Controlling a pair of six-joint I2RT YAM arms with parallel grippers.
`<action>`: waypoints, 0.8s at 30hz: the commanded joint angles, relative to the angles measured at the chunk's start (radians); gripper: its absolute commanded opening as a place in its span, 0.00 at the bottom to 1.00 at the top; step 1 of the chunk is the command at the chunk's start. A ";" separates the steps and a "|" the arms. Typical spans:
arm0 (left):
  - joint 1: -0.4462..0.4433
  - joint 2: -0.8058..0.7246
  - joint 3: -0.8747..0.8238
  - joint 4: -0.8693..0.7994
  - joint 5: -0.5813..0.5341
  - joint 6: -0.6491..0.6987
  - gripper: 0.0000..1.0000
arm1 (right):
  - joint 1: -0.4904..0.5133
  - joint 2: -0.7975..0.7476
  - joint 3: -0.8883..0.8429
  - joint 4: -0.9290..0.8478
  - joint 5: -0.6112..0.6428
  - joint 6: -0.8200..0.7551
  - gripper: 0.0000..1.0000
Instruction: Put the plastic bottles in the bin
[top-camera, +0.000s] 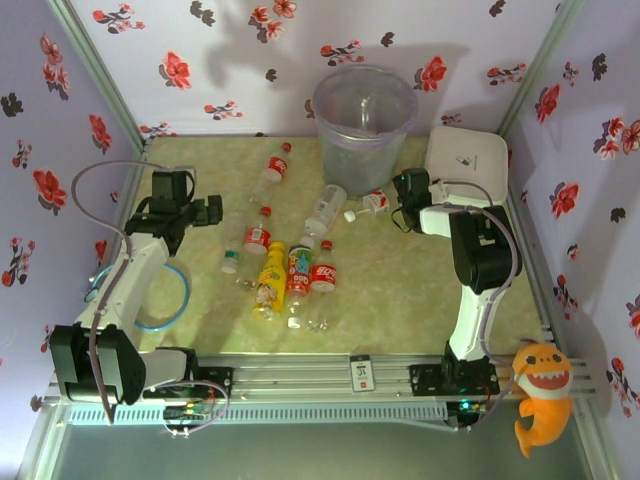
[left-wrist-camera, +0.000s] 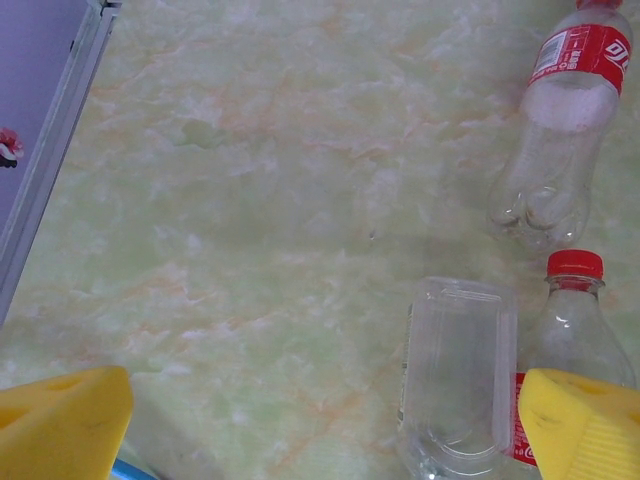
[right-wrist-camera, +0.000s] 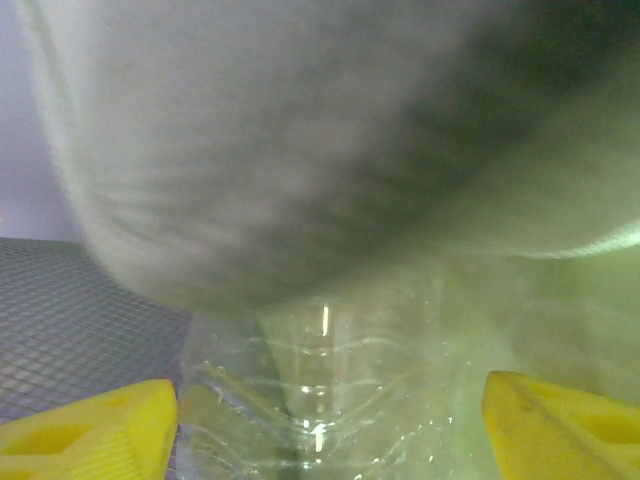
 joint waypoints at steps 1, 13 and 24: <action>-0.007 -0.027 -0.013 -0.006 -0.021 0.017 1.00 | 0.009 -0.006 -0.039 -0.086 -0.051 -0.031 0.77; -0.008 -0.039 -0.015 -0.004 -0.022 0.017 1.00 | -0.003 -0.161 -0.126 -0.228 -0.086 -0.200 0.71; -0.008 -0.044 -0.015 -0.005 -0.023 0.011 1.00 | -0.009 -0.462 -0.194 -0.480 -0.075 -0.419 0.61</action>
